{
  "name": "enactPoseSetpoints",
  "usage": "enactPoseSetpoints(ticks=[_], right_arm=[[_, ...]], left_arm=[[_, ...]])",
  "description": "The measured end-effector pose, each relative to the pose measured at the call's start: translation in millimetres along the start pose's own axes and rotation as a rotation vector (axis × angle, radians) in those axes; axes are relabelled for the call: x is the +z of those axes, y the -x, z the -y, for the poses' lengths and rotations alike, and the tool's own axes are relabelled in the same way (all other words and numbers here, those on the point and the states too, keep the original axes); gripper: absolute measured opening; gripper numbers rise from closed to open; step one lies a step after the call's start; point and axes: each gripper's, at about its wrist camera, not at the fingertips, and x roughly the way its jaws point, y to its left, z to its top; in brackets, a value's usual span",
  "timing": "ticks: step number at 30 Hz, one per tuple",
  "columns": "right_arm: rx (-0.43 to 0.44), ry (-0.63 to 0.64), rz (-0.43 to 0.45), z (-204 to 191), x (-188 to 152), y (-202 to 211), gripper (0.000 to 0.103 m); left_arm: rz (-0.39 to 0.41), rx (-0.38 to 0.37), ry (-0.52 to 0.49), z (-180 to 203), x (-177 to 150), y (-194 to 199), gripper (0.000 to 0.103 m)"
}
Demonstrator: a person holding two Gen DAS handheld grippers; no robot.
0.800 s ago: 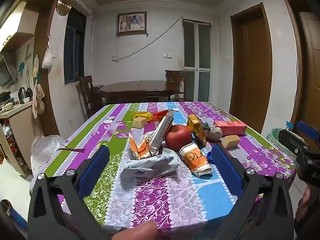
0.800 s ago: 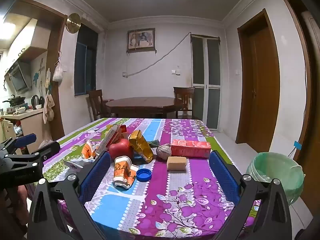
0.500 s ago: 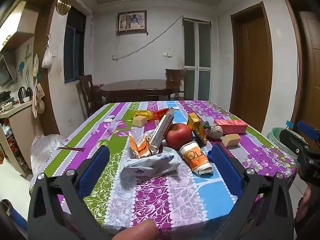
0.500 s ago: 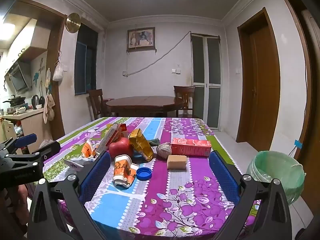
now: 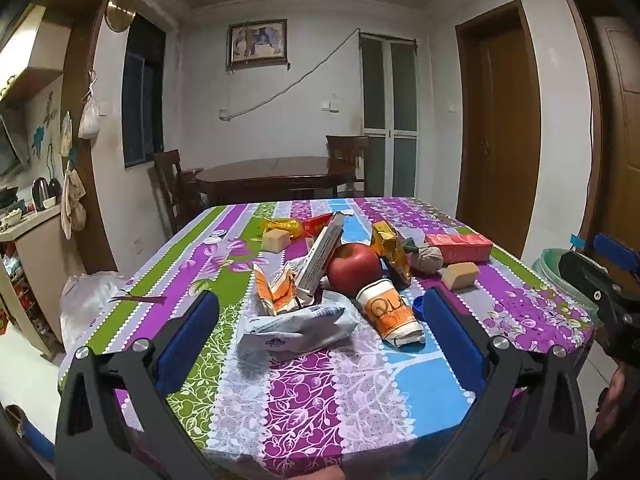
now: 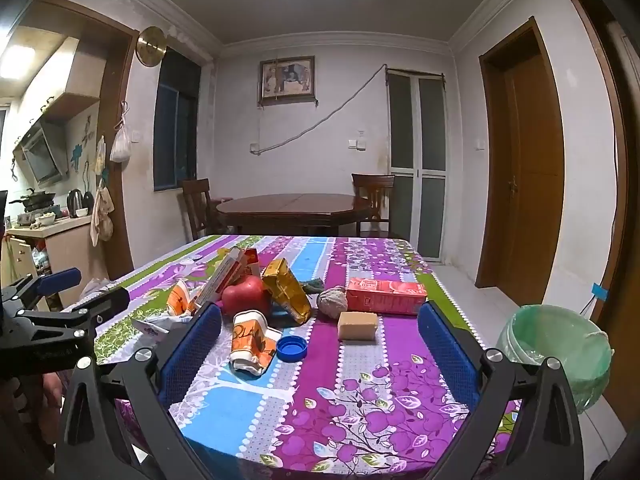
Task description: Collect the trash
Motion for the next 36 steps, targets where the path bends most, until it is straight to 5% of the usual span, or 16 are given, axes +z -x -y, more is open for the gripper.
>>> enactPoseSetpoints(ticks=[36], right_arm=[[0.005,-0.002,-0.001,1.2,3.9,3.9,0.098]], left_arm=[[-0.01,0.012,-0.055,8.4,-0.4,-3.1,0.096]])
